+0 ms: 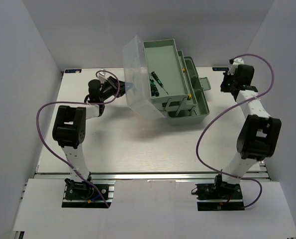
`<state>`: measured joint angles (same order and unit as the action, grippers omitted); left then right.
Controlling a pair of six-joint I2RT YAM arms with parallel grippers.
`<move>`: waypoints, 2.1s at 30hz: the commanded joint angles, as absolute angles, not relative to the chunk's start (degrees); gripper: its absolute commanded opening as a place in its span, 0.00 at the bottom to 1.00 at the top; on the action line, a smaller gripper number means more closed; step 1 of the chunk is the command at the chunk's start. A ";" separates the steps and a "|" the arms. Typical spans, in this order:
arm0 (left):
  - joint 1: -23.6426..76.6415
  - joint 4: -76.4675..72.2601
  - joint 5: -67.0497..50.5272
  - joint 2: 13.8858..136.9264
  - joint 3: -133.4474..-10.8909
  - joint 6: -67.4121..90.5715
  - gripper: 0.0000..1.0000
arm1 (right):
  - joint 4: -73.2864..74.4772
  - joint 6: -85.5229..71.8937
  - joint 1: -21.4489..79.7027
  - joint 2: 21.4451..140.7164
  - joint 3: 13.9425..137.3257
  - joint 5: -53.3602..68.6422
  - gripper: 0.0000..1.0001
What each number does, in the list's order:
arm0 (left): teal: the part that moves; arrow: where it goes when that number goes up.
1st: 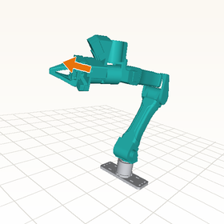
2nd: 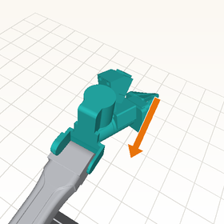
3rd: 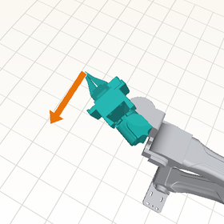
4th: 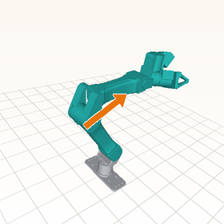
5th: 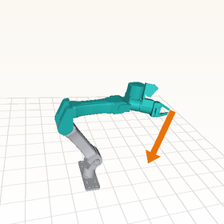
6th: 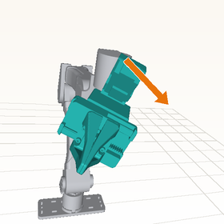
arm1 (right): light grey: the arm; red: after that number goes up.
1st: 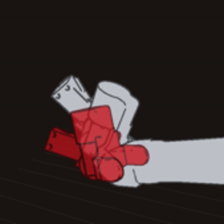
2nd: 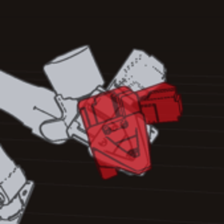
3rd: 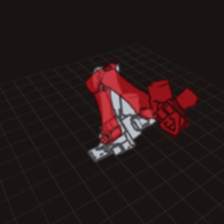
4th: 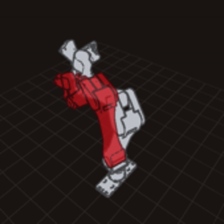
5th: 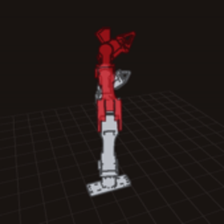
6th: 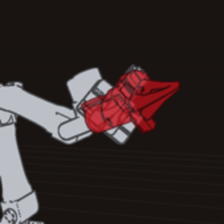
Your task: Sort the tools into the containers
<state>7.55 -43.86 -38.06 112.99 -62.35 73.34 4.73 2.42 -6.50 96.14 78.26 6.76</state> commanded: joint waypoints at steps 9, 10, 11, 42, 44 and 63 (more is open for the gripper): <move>13.62 -41.84 -41.74 112.58 -77.07 74.79 0.32 | 21.43 11.95 -3.27 107.84 78.39 25.30 0.00; 15.28 -41.66 -42.10 113.20 -78.12 75.14 0.32 | 21.79 11.78 -2.64 108.54 79.01 28.44 0.00; 16.16 -41.40 -42.36 114.33 -79.00 75.49 0.32 | 21.54 10.99 -2.20 108.46 79.36 29.69 0.00; 13.10 -3.80 -36.31 98.88 -80.51 48.97 0.51 | 10.81 8.70 -7.11 101.07 71.89 25.22 0.09; 12.83 1.04 -34.64 99.57 -81.47 45.19 0.53 | 10.46 9.32 -7.56 104.75 74.08 27.68 0.07; 18.28 8.87 -35.42 121.19 -102.90 43.33 0.50 | -11.76 -14.94 -6.86 125.61 87.81 59.68 0.06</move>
<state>16.43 7.18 -34.35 121.82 -98.24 44.56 -2.44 -9.58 -6.81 127.76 88.25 53.45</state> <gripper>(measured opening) 0.505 0.056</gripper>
